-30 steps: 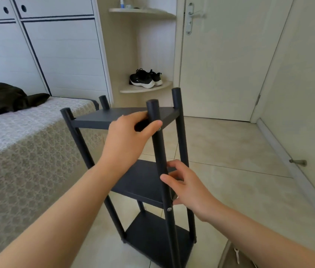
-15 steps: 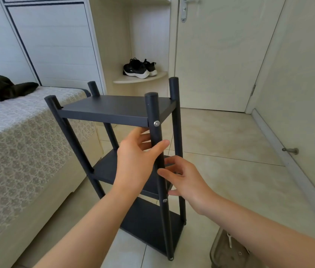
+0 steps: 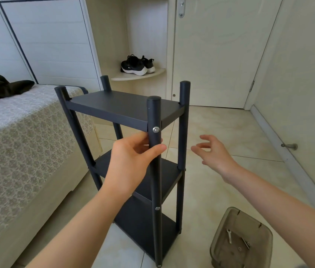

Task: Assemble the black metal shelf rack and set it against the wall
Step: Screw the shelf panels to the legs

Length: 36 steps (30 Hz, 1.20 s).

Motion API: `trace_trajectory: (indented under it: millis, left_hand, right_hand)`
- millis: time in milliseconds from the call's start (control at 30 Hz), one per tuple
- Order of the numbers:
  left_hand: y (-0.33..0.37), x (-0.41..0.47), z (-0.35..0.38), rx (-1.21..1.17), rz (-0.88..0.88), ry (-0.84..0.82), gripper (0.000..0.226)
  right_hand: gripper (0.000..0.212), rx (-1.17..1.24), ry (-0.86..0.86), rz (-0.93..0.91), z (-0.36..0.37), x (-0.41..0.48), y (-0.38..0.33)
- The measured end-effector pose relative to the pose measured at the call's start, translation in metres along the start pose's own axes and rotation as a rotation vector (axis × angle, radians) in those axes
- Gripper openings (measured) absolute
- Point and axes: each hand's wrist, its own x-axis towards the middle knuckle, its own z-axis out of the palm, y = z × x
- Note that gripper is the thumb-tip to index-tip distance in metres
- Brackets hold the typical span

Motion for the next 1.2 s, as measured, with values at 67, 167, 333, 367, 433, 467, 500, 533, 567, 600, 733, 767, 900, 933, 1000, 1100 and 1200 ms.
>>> trace_trajectory:
  millis: [67, 167, 333, 367, 433, 467, 500, 533, 567, 600, 733, 767, 900, 933, 1000, 1100, 1200]
  left_hand:
    - [0.000, -0.001, -0.004, -0.016, -0.009, -0.014, 0.020]
    - [0.000, -0.002, -0.008, -0.006, -0.007, -0.045, 0.020]
    - [-0.002, -0.005, -0.012, 0.023, 0.032, -0.094, 0.021]
    - [-0.002, -0.005, -0.013, 0.026, 0.040, -0.101, 0.023]
    - [-0.003, -0.004, -0.016, 0.031, 0.045, -0.116, 0.029]
    - [-0.003, -0.004, -0.017, 0.033, 0.047, -0.126, 0.030]
    - [-0.002, -0.002, -0.019, 0.031, 0.051, -0.135, 0.032]
    - [-0.002, -0.001, -0.020, 0.025, 0.057, -0.145, 0.034]
    - [-0.001, 0.002, -0.022, 0.018, 0.061, -0.153, 0.037]
    - [0.000, 0.005, -0.024, 0.014, 0.063, -0.163, 0.040]
    - [0.000, 0.016, -0.028, 0.024, 0.071, -0.197, 0.046]
    - [-0.001, 0.018, -0.028, 0.038, 0.071, -0.202, 0.045]
    - [-0.006, 0.026, -0.022, 0.064, 0.073, -0.193, 0.034]
    - [-0.008, 0.029, -0.019, 0.057, 0.075, -0.186, 0.032]
    - [-0.011, 0.035, -0.015, 0.031, 0.079, -0.162, 0.026]
    - [-0.013, 0.041, -0.015, 0.040, 0.084, -0.105, 0.030]
    - [-0.014, 0.041, -0.017, 0.061, 0.063, -0.051, 0.036]
  right_hand:
    - [0.051, 0.045, -0.060, -0.008, 0.002, 0.003, 0.000]
    - [0.048, 0.072, -0.103, -0.043, 0.007, 0.004, -0.005]
    - [0.031, 0.138, -0.145, -0.061, 0.018, 0.002, -0.016]
    - [0.030, 0.146, -0.138, -0.057, 0.020, 0.001, -0.017]
    - [0.030, 0.164, -0.120, -0.042, 0.023, -0.001, -0.017]
    - [0.029, 0.168, -0.112, -0.038, 0.023, -0.002, -0.017]
    - [0.028, 0.171, -0.105, -0.040, 0.023, -0.003, -0.016]
    - [0.027, 0.177, -0.097, -0.045, 0.022, -0.003, -0.015]
    - [0.026, 0.184, -0.091, -0.050, 0.021, -0.004, -0.014]
    - [0.027, 0.189, -0.082, -0.056, 0.018, -0.005, -0.014]
    - [0.031, 0.192, -0.038, -0.070, 0.007, -0.011, -0.013]
    - [0.031, 0.187, -0.028, -0.074, 0.003, -0.012, -0.013]
    - [0.029, 0.174, 0.010, -0.088, -0.012, -0.019, -0.007]
    - [0.029, 0.171, 0.019, -0.092, -0.017, -0.021, -0.004]
    - [0.027, 0.166, 0.018, -0.109, -0.023, -0.027, 0.002]
    - [0.026, 0.153, -0.008, -0.138, -0.024, -0.039, 0.008]
    - [0.029, 0.137, -0.032, -0.130, -0.018, -0.052, 0.011]
